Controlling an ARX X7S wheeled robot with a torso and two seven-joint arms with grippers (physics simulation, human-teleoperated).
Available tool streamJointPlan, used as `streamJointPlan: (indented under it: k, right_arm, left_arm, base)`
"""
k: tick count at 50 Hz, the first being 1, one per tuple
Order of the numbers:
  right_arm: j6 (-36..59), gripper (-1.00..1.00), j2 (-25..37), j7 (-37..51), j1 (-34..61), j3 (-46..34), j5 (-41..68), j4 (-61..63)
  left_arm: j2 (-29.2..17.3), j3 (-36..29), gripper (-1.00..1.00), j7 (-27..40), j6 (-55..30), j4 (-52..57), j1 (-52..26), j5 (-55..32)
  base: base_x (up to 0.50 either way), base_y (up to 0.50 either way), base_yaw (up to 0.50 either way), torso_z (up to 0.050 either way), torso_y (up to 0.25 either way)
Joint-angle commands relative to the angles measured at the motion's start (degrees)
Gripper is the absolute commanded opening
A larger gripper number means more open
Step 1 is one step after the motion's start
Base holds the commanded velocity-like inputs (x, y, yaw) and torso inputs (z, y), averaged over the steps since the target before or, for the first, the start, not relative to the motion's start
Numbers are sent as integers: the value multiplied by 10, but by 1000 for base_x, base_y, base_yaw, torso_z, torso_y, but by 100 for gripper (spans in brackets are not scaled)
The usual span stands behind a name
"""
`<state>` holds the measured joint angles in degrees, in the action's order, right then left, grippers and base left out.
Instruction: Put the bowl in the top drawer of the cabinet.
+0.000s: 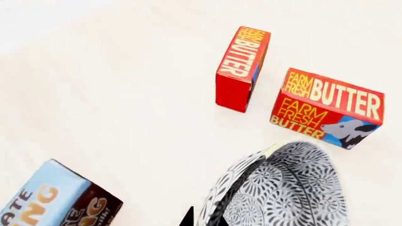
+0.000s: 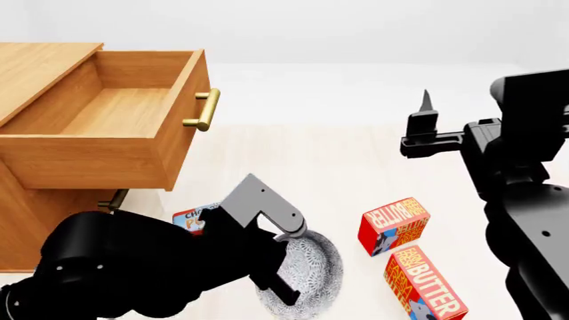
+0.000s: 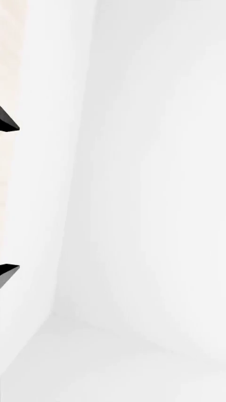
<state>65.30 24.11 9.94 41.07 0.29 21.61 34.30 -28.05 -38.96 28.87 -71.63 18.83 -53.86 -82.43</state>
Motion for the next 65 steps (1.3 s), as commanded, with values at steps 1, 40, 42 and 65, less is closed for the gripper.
streamJointPlan:
  k: [1, 40, 42, 65]
  right_arm:
    - [5, 100, 0, 1, -1, 12, 7, 9]
    - [34, 100, 9, 6, 6, 48, 32, 40]
    - [30, 100, 10, 5, 3, 49, 31, 38]
    - [23, 100, 11, 10, 1, 44, 31, 31]
  left_arm:
    - [30, 18, -100, 29, -17, -24, -89, -31]
    - [104, 68, -100, 16, 31, -339, -480, 35]
    - [106, 73, -100, 15, 46, -367, -495, 49]
    - [90, 52, -100, -44, 167, -593, -556, 173]
  base:
    - [0, 0, 0, 0, 0]
    - [0, 0, 0, 0, 0]
    - [0, 0, 0, 0, 0]
    - [0, 0, 0, 0, 0]
